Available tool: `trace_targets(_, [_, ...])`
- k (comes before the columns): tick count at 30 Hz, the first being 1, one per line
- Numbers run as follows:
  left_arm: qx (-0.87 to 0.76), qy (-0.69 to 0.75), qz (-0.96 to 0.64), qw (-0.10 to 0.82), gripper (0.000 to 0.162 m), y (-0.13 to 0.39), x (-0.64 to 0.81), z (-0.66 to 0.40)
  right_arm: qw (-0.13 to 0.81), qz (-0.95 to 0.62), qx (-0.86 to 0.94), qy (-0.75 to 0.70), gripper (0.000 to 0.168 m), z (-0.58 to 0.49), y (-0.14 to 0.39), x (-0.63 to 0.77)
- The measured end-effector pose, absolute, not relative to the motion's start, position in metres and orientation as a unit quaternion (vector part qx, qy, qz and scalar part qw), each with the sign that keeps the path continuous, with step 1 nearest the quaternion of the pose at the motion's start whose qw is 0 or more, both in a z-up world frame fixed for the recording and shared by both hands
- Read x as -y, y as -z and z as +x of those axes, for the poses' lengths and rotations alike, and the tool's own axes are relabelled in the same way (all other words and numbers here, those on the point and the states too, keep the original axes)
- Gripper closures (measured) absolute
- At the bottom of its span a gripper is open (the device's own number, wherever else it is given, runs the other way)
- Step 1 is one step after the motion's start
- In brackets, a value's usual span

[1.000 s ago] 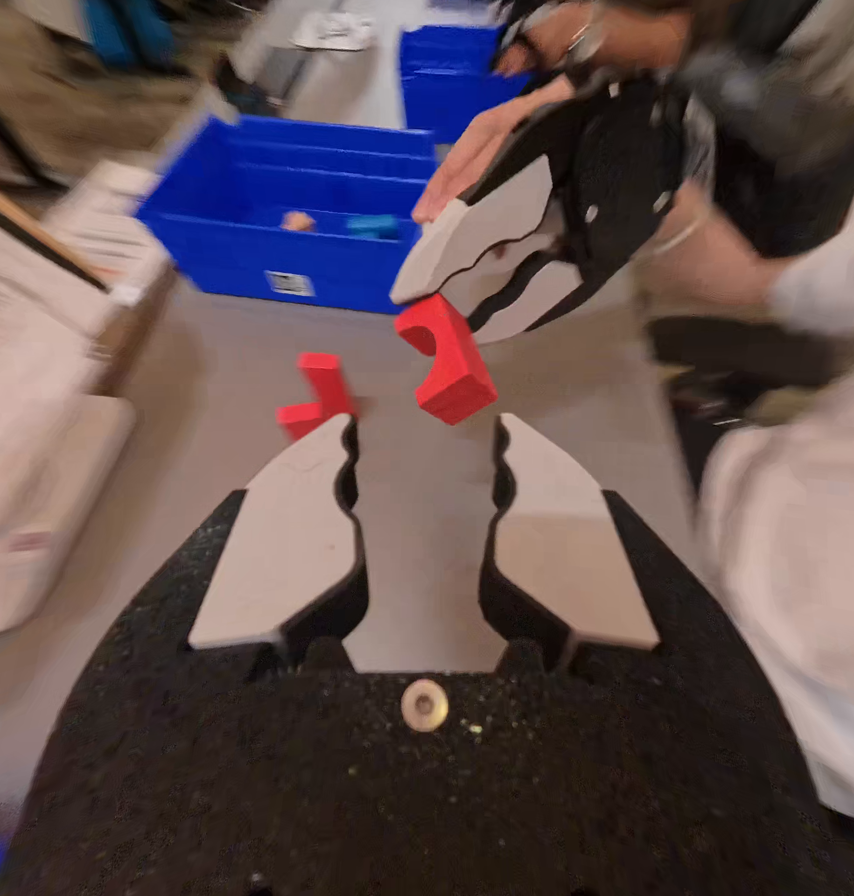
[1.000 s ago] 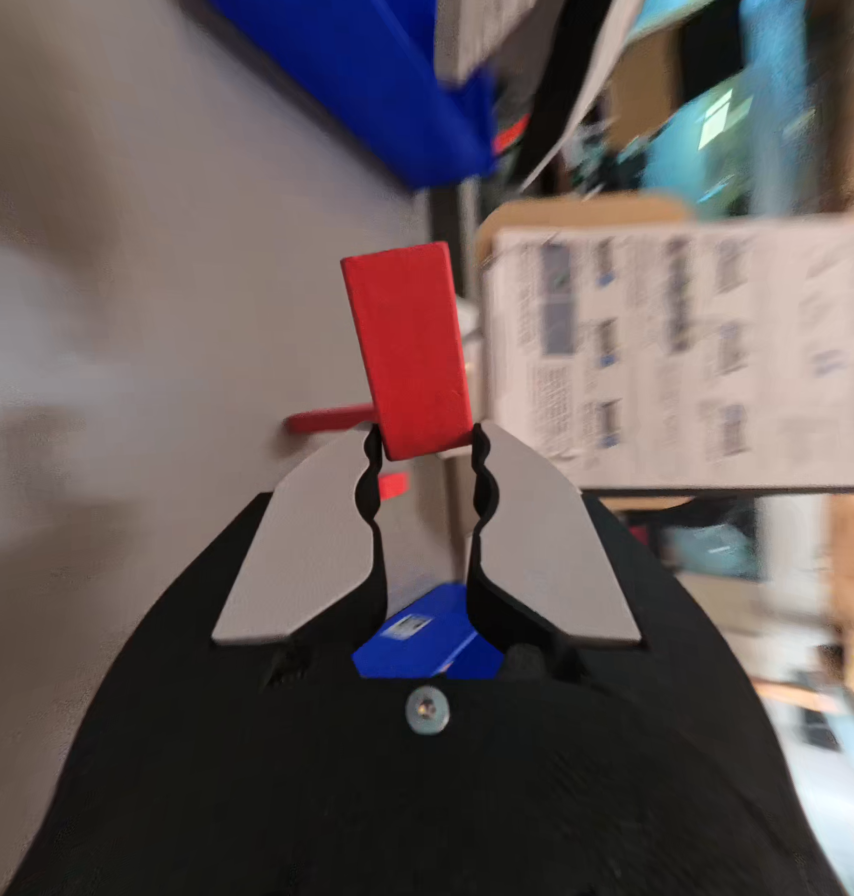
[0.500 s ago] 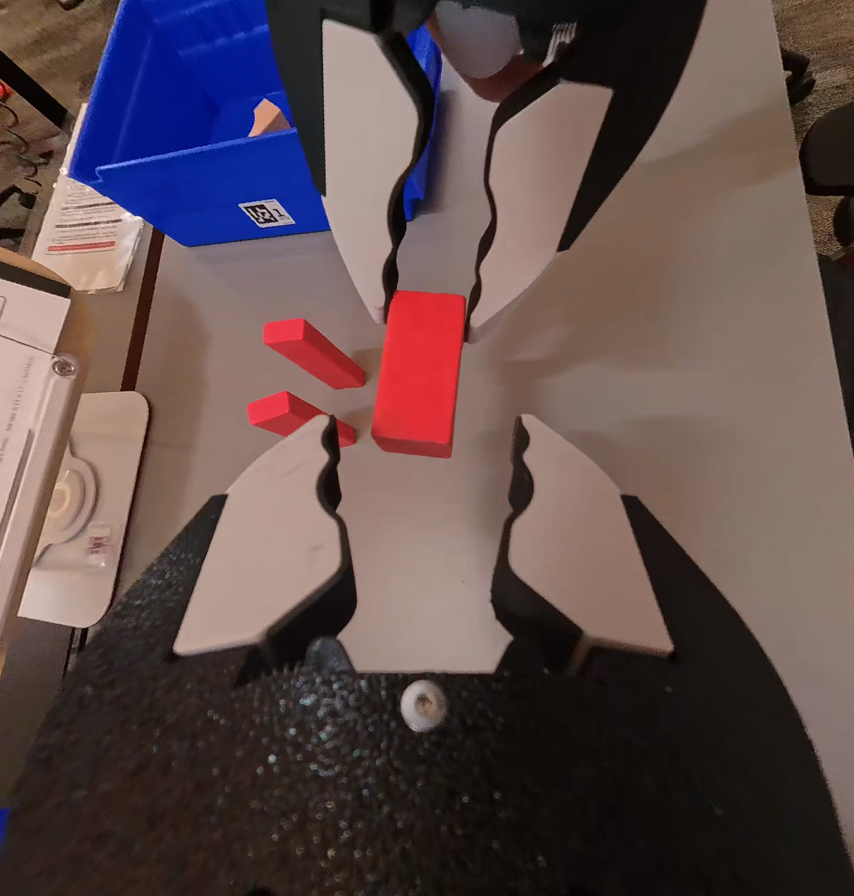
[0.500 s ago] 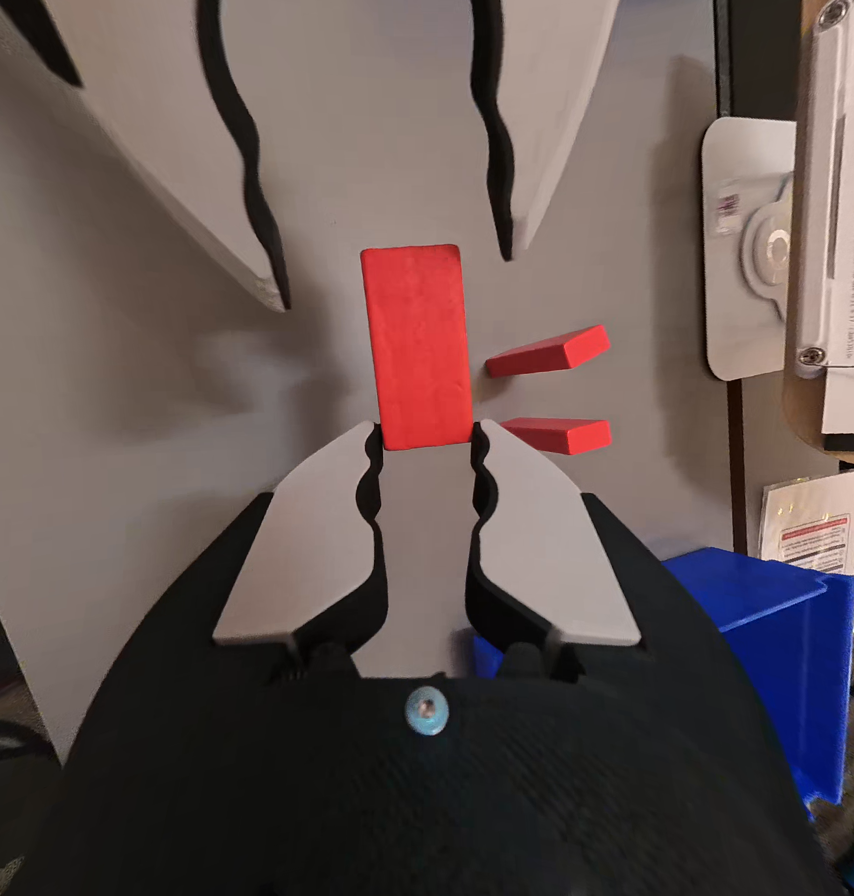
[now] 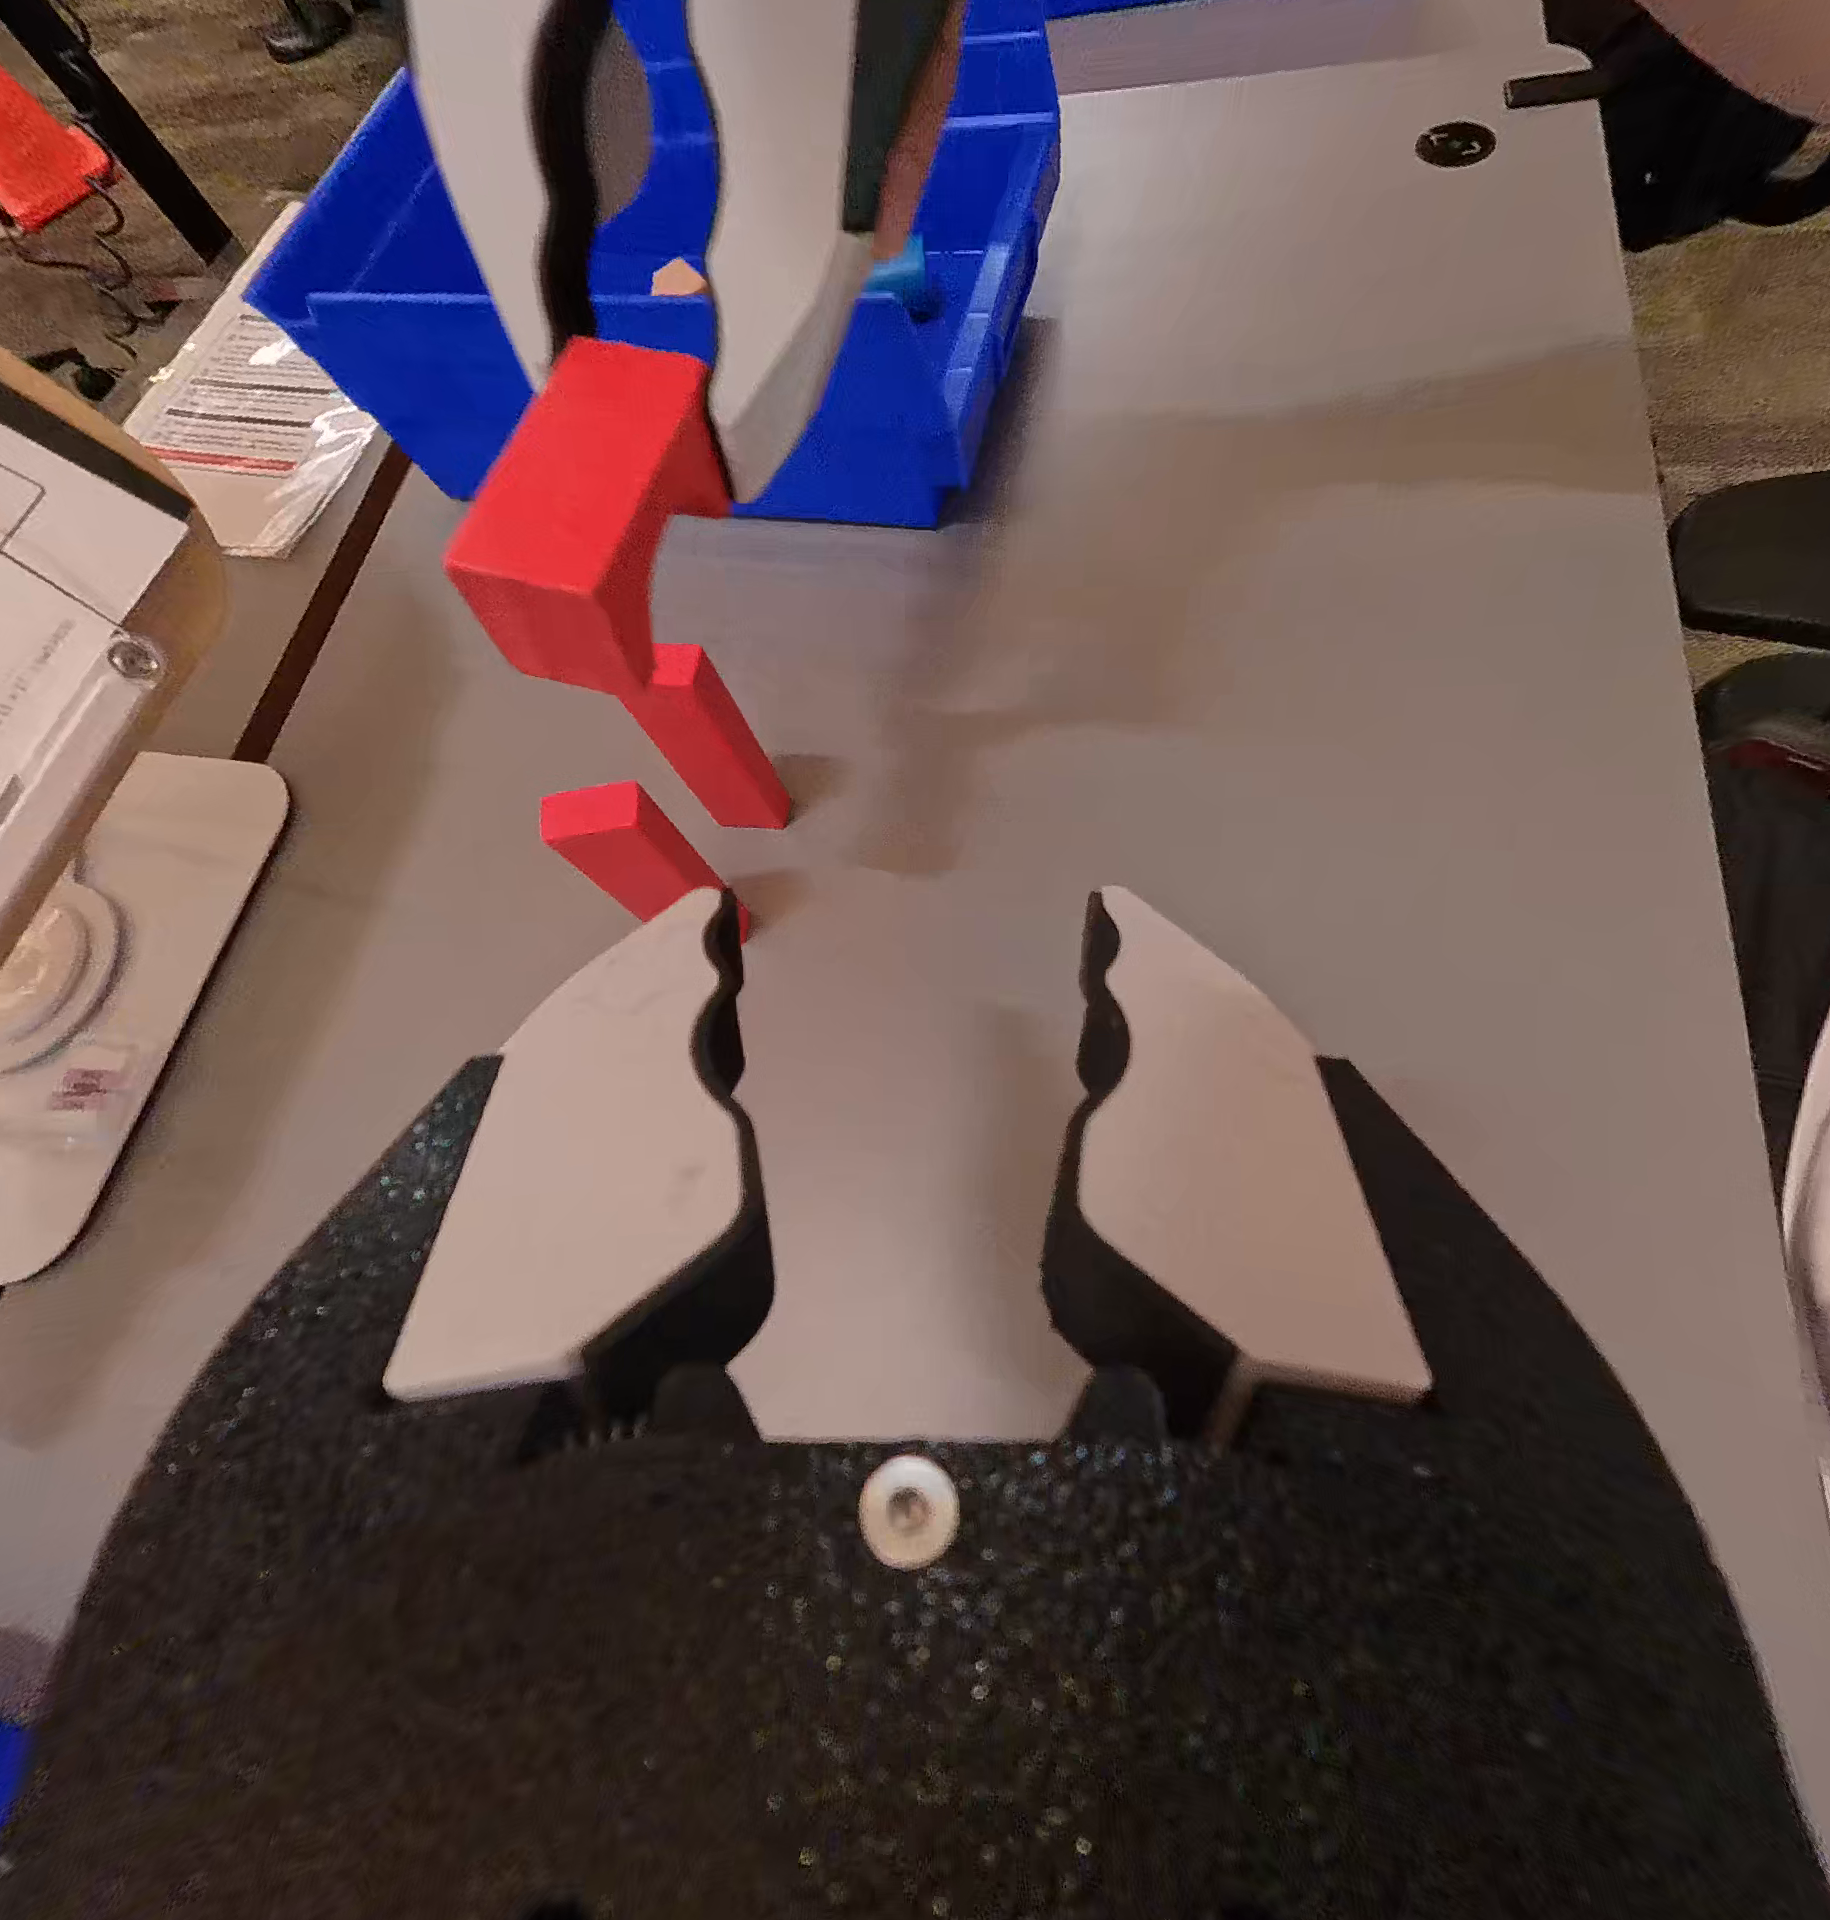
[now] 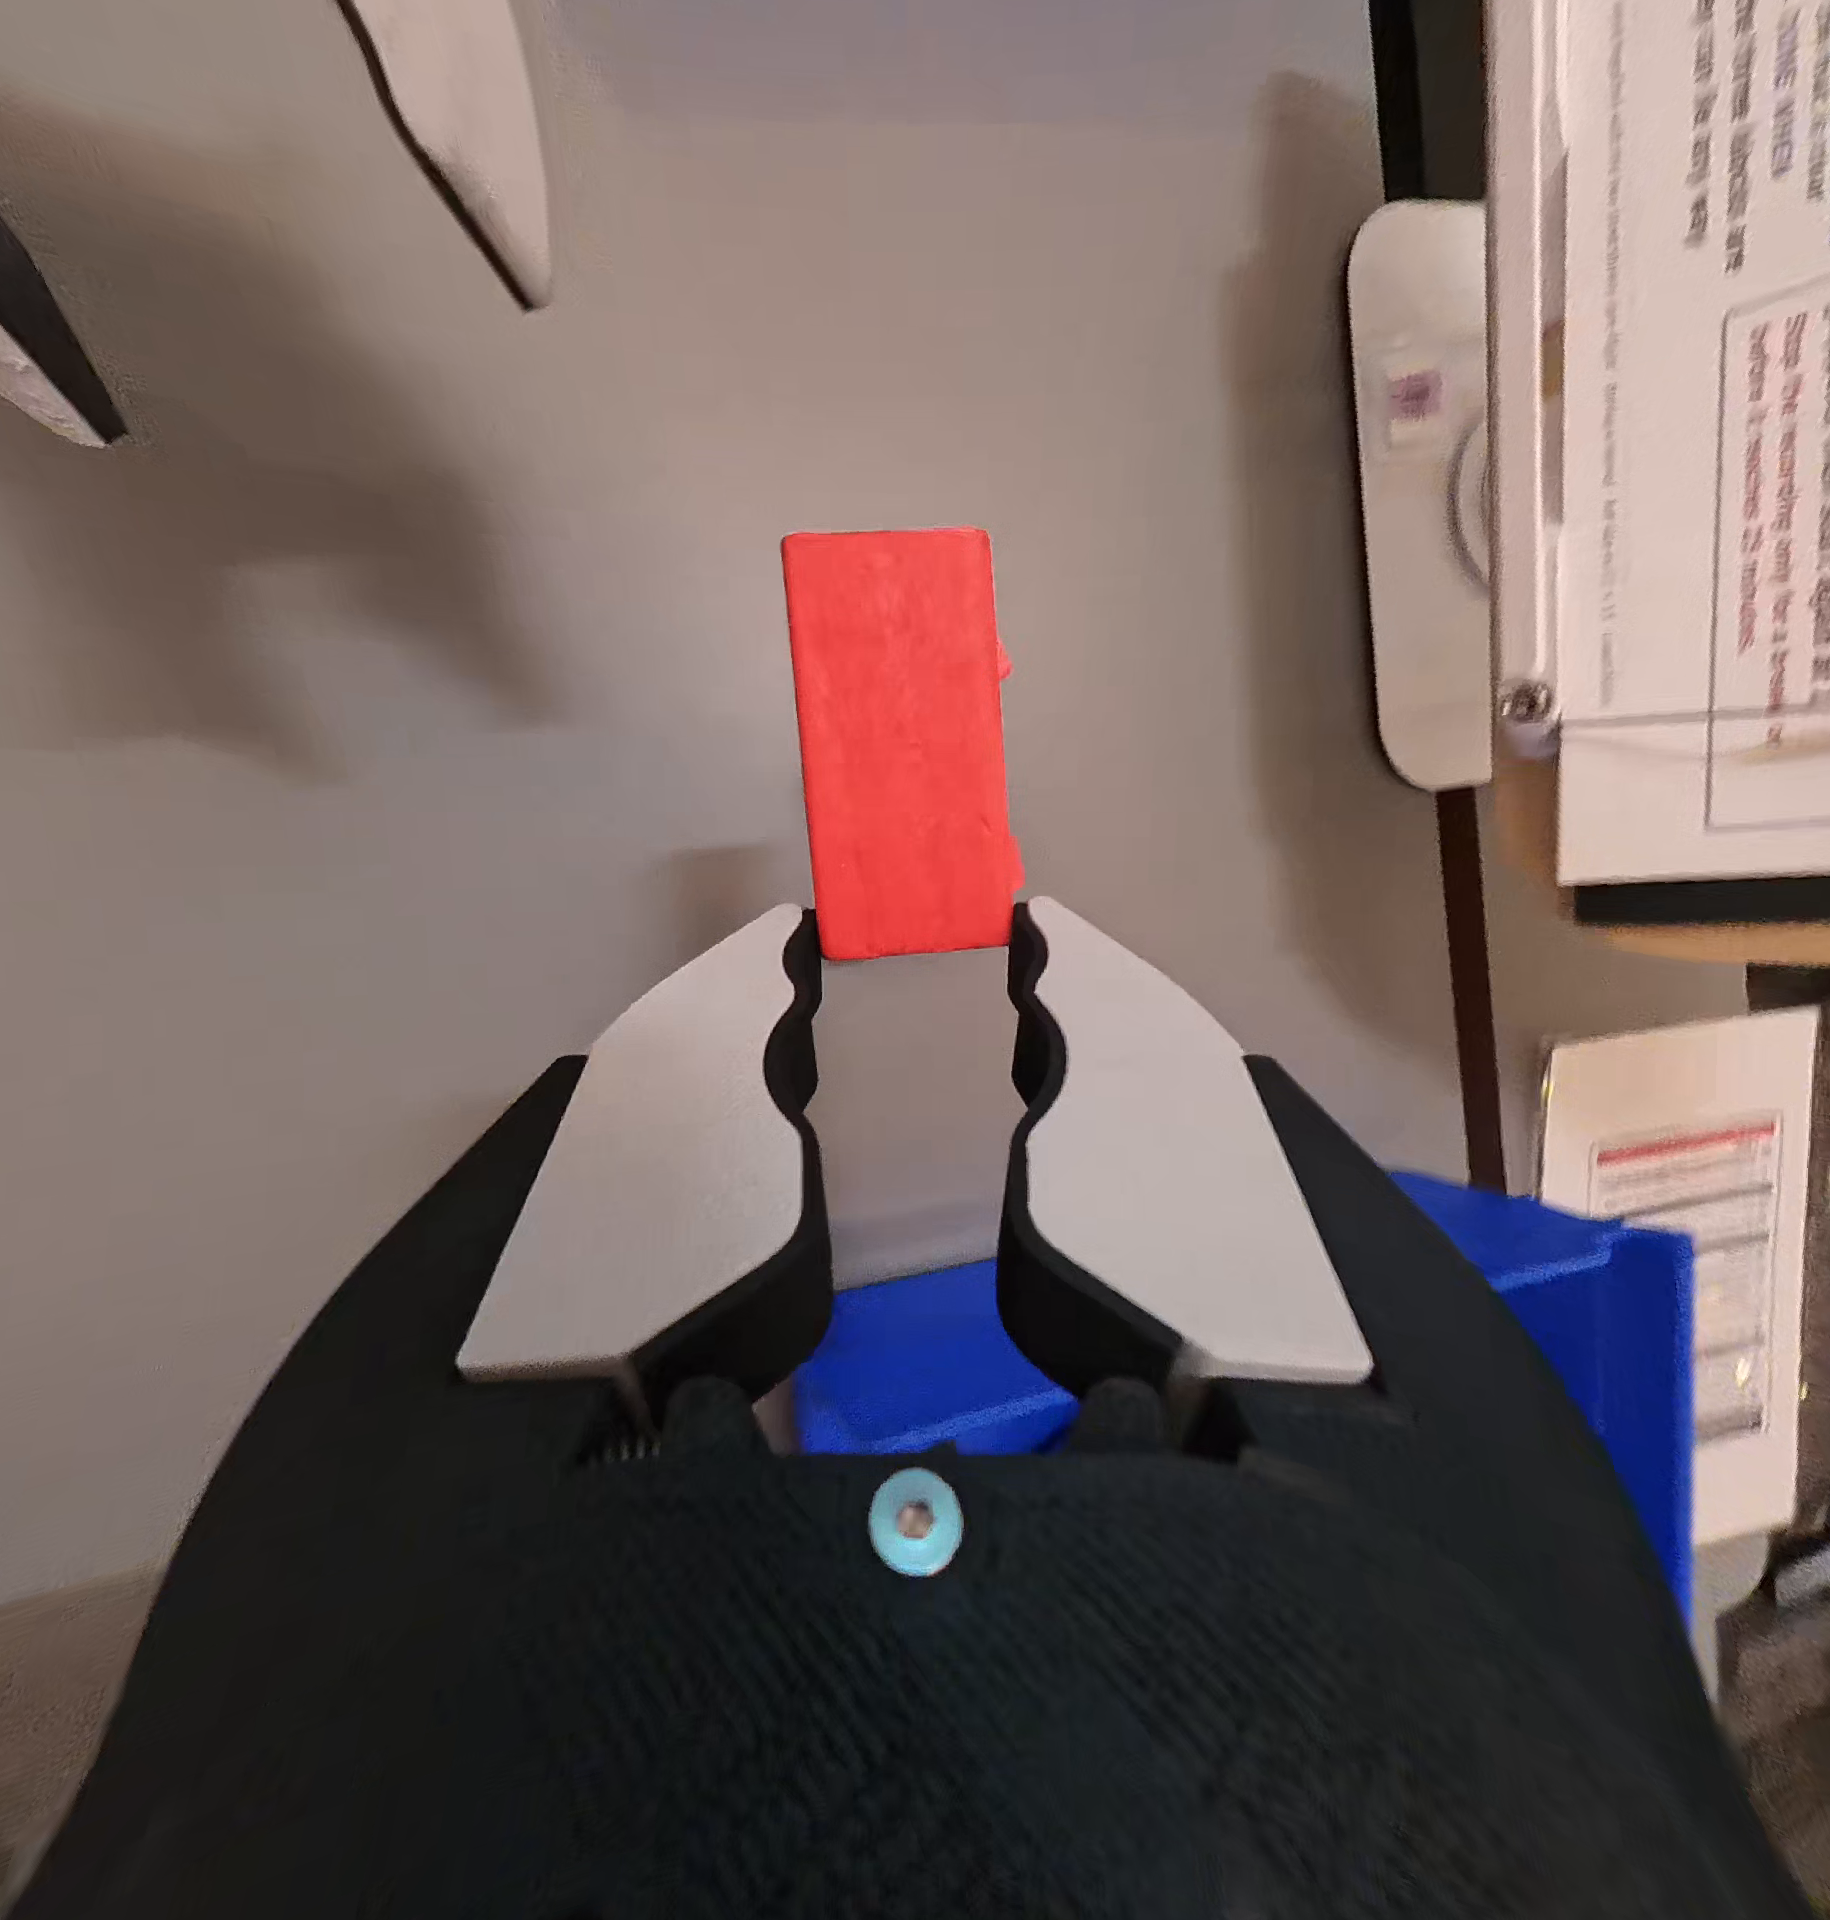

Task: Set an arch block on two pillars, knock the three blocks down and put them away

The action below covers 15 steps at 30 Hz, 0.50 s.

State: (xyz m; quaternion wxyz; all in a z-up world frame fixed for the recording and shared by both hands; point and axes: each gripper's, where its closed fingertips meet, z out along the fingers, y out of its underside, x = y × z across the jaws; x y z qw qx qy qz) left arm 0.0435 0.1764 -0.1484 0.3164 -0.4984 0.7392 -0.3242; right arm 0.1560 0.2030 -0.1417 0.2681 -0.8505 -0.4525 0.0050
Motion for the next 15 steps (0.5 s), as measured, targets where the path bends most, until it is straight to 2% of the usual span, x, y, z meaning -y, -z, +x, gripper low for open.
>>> trace_targets(1, [-0.738,0.328,-0.5,0.313,0.1,0.151,-0.176,0.043,0.275,-0.839,0.47,-0.01,0.133,0.156,0.141,-0.209])
trace_targets(15, [-0.729,0.338,-0.522,0.286,0.101,0.177,-0.179,0.027,0.241,-0.826,0.507,-0.049,0.133,0.166,0.187,-0.237])
